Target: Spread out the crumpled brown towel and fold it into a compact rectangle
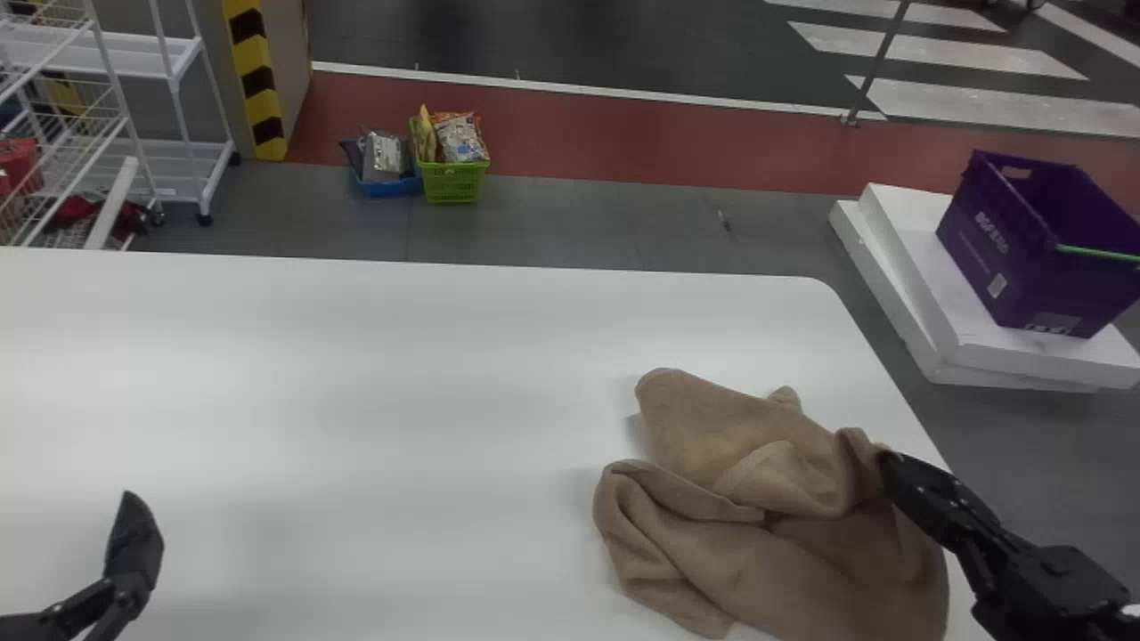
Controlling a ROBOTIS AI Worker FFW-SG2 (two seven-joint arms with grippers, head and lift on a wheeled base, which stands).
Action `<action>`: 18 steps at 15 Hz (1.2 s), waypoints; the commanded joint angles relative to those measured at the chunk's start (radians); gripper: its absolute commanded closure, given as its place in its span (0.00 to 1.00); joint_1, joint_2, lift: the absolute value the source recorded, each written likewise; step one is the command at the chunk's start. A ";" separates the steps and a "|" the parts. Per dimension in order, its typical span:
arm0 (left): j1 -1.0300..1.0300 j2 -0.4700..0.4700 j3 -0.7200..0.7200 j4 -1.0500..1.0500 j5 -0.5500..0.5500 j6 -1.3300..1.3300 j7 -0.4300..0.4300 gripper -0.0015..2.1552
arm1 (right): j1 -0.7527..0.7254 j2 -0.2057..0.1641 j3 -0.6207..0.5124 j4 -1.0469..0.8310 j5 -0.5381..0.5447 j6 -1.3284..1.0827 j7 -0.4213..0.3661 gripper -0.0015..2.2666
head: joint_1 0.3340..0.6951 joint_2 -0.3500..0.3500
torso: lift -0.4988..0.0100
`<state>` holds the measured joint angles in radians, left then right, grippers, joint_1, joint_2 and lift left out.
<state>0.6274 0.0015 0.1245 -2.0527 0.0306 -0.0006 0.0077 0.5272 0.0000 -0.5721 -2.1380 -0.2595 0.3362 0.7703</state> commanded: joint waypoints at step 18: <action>0.014 -0.004 0.029 -0.014 0.028 -0.015 0.000 0.05 | 0.076 -0.017 0.718 -0.180 0.264 -0.058 0.268 0.05 | 1.00 1.00 | 0.73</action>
<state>0.6412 0.0015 0.1530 -2.0642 0.0580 -0.0160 0.0077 0.6066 -0.0034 0.1230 -2.3143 -0.0484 0.2532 1.0385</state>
